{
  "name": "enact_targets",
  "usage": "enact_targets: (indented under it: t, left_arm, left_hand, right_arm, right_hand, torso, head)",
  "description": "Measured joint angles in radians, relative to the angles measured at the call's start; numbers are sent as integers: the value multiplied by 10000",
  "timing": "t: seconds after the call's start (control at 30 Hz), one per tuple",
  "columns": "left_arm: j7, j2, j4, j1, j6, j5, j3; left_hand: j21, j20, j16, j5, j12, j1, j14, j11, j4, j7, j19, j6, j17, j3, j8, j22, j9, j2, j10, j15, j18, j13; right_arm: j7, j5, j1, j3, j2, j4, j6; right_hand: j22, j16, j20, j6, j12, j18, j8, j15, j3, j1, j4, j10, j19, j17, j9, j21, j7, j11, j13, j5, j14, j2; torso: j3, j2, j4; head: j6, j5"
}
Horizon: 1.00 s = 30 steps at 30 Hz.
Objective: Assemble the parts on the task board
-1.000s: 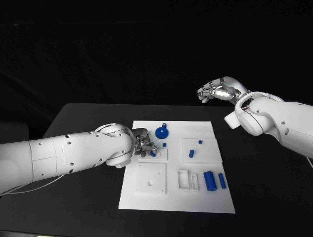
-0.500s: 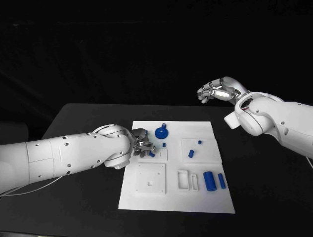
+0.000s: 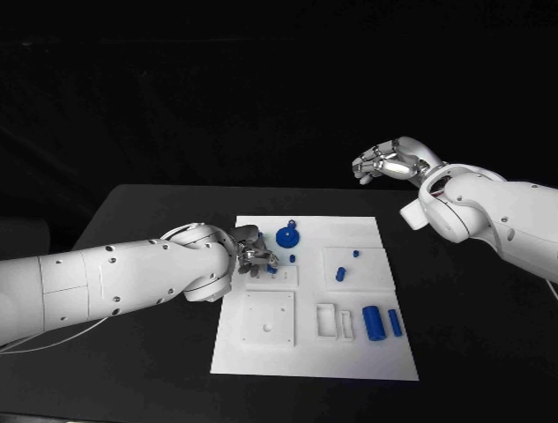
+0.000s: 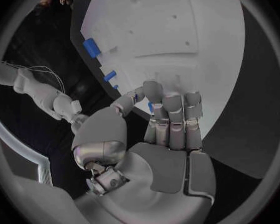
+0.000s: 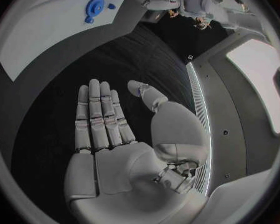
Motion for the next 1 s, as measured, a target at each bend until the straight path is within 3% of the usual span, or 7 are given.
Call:
enact_targets:
  t: [0.57,0.8,1.0]
  left_arm:
    - [110,86,-80,-75,-236,-52,-3]
    - [109,145,-222,-249,-259,-225,-2]
    - [105,156,-239,-312,-270,-320,-5]
  left_hand:
    - [0,0,39,-47,38,40,0,2,42,0,0,0,-56,39,-43,-2,321,-40,-2,-1,0,-35]
    - [0,0,39,-79,37,40,0,3,76,-1,0,0,-67,59,-24,8,379,-39,-3,-1,0,-38]
    - [0,0,39,-64,37,40,0,3,78,-1,0,0,-80,57,-24,7,461,-39,-3,-2,0,-47]
  right_arm:
    - [-7,-2,0,0,0,0,1]
    - [-10,-3,-1,0,-8,2,1]
    - [-11,-3,-1,0,-15,4,1]
  right_hand:
    - [0,0,-1,1,0,1,0,0,-28,0,28,0,1,0,-8,0,-1,0,-5,0,0,0]
    - [1,-37,-1,1,0,1,0,0,-28,0,28,0,1,0,-8,0,-1,0,-4,0,0,0]
    - [1,-37,-1,2,0,0,0,0,-28,0,28,0,1,0,-7,0,-1,0,-4,39,0,0]
  torso:
    - [12,0,-8]
    - [12,0,-12]
    - [7,0,-9]
  head:
    - [-22,26]
    - [-35,23]
    - [-49,-2]
